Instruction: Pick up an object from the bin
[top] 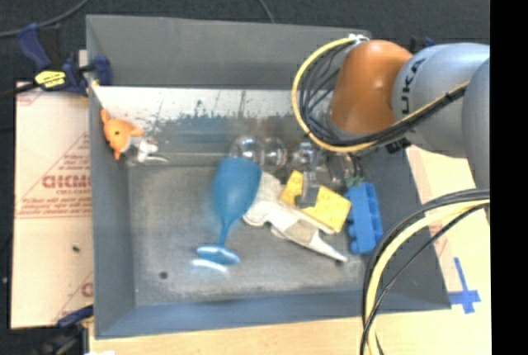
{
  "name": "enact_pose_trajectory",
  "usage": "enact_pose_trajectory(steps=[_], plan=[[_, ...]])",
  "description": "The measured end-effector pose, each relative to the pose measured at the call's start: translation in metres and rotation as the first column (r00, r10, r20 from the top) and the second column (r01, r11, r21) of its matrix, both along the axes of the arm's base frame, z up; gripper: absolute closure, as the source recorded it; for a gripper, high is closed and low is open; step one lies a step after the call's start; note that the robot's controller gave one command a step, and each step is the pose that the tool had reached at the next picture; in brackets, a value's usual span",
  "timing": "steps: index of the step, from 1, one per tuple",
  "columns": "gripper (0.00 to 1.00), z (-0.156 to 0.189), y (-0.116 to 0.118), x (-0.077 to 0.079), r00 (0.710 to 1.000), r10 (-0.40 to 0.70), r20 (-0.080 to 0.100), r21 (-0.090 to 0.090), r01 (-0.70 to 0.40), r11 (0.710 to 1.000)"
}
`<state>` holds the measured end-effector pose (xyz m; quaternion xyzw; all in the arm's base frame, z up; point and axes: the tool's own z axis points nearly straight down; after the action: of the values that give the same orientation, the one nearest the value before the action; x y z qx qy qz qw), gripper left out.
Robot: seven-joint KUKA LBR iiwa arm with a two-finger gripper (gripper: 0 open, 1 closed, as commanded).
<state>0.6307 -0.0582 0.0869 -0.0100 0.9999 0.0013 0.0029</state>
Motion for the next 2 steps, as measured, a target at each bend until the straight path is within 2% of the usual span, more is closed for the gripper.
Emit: enact_pose_trajectory(steps=[2], plan=[[1.00,0.044,0.000,0.001,1.000,-0.001,0.008,-0.001,0.001,1.000]])
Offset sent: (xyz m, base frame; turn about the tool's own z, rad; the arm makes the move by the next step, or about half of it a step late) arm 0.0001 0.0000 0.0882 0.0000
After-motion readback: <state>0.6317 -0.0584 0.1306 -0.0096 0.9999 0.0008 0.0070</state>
